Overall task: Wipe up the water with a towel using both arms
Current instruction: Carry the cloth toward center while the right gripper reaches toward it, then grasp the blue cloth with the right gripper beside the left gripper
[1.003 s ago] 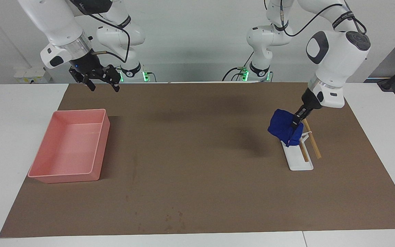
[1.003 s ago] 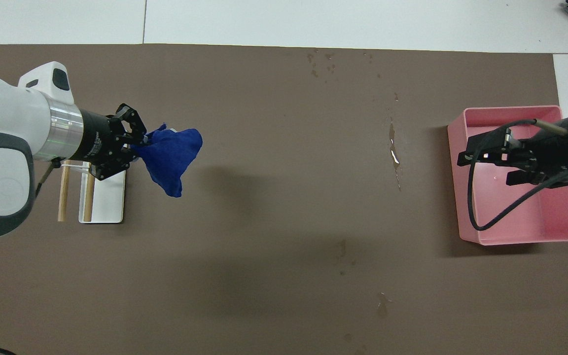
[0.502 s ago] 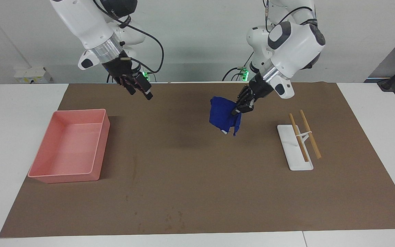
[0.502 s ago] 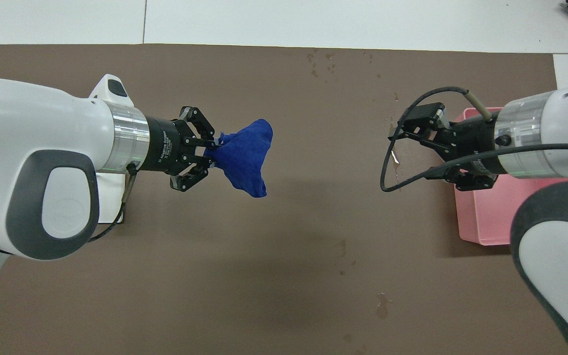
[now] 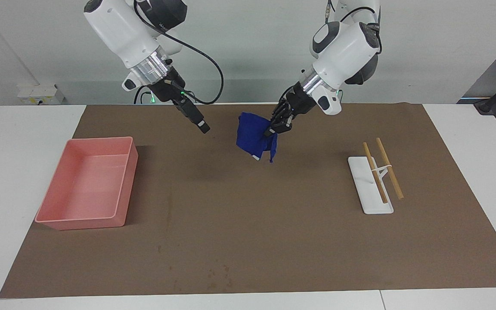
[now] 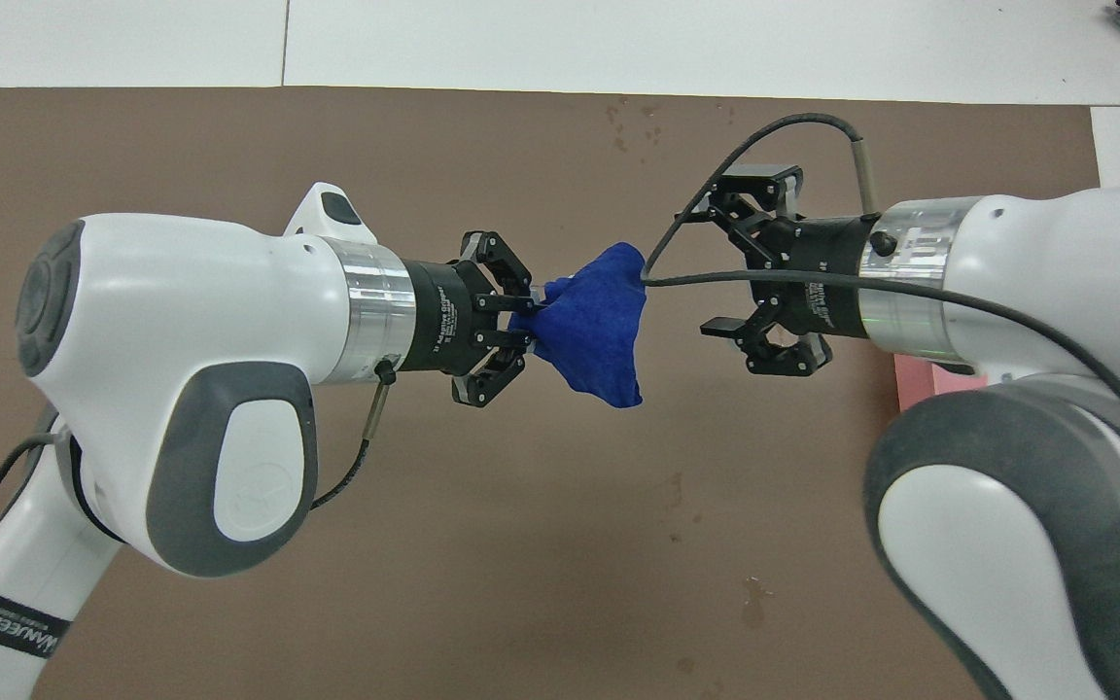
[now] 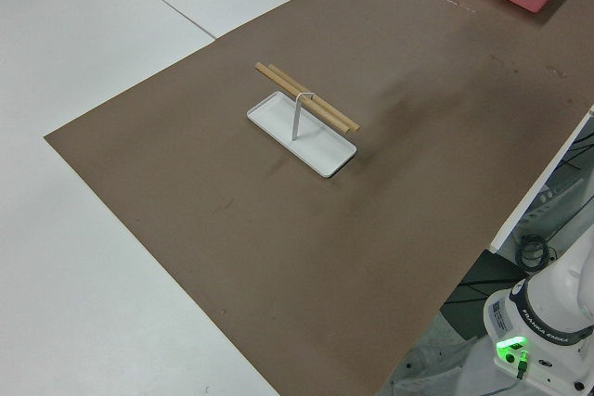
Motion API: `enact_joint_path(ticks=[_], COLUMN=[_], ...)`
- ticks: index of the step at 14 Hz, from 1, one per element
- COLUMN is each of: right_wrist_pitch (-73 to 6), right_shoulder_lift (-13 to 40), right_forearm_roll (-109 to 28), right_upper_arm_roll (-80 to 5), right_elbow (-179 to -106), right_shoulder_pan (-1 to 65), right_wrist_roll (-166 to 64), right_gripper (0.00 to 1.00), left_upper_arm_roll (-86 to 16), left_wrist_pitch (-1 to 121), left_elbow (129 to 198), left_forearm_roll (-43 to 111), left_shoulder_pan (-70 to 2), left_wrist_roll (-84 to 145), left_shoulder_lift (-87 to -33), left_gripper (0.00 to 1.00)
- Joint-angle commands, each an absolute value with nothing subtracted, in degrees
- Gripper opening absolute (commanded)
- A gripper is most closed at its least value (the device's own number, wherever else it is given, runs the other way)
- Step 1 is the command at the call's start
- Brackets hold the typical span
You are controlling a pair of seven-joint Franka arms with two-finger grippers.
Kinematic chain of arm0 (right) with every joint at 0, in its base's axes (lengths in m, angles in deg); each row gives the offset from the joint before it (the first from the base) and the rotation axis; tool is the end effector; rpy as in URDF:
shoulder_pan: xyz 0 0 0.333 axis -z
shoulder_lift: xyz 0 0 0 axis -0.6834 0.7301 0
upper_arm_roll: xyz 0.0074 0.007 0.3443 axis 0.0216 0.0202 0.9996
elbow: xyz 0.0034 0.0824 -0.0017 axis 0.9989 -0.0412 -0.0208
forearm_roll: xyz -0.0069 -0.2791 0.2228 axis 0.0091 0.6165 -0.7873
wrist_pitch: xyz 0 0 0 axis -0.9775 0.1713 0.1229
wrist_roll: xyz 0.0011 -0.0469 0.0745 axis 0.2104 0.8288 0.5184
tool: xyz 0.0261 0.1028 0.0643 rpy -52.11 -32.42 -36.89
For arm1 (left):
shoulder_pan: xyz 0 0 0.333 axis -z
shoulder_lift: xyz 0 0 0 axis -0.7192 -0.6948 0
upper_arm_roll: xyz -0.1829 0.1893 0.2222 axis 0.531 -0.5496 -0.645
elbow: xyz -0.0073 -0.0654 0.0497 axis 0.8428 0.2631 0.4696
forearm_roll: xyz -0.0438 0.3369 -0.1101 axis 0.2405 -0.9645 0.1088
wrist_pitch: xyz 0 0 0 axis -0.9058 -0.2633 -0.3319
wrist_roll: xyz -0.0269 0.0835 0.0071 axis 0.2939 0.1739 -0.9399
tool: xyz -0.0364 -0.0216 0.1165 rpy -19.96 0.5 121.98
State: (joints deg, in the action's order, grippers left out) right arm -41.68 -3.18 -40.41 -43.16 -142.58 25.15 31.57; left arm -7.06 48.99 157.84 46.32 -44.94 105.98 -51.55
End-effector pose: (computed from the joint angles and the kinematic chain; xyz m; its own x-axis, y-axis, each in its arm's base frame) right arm 0.5224 0.2105 0.6179 0.4316 -0.8103 -0.3965 -0.8621 -0.2410 -0.4458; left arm 0.4792 -0.3259 0.5910 0.2608 0.7522 -0.6051 0.9607 -0.1402 0.2398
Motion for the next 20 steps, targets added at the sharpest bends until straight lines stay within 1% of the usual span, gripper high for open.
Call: enact_joint_path(ticks=[1,2,5,7,10,11,12,13,14,20], right_wrist_pitch=[-48.36,-49.6,-47.33,-47.32,-47.32,-47.41,-47.93,-48.03,-47.77,-44.79], right_shoulder_lift=[-2.49,-2.4,-3.36,-3.72,-3.8,-3.8,-3.72,-3.63,-3.63,-3.72], right_forearm_roll=[-43.22,-44.27,-44.55,-44.55,-44.55,-44.55,-44.55,-44.64,-44.64,-44.64], right_upper_arm_roll=[-43.31,-43.31,-43.31,-43.31,-43.31,-43.31,-43.31,-43.31,-43.31,-43.4], right_elbow=[-144.47,-144.55,-146.74,-147.36,-147.54,-147.54,-147.54,-147.37,-147.37,-147.02], right_shoulder_pan=[22.9,22.46,22.37,21.58,21.57,21.57,21.57,21.57,21.57,22.01], right_wrist_roll=[38.28,38.99,35.94,35.84,36.1,35.75,35.05,34.18,33.73,27.59], right_gripper=[1.0,1.0,1.0,1.0,1.0,0.87,0.5,0.18,0.0,0.0], left_upper_arm_roll=[-4.53,-4.09,-3.91,-3.99,-3.91,-3.99,-3.99,-3.99,-3.99,-4.08], left_wrist_pitch=[54.46,56.3,57.99,59.74,63.34,64.75,65.46,65.46,65.55,65.55], left_elbow=[158.43,158.43,158.43,158.43,158.6,158.95,159.13,159.22,159.22,159.4], left_forearm_roll=[47.8,47.8,48.41,51.56,52.28,52.28,52.28,52.28,52.28,52.19], left_shoulder_pan=[-45.02,-45.02,-44.06,-43.88,-43.09,-42.04,-41.86,-41.85,-41.77,-41.77], left_wrist_roll=[109.5,110.47,111.44,111.62,113.72,114.25,114.34,114.34,114.43,114.17], left_shoulder_lift=[-50.71,-50.71,-50.62,-50.27,-50.36,-50.36,-50.36,-50.27,-50.27,-50.27], left_gripper=[0.0,0.0,0.0,0.0,0.0,0.0,0.0,0.0,0.0,0.01])
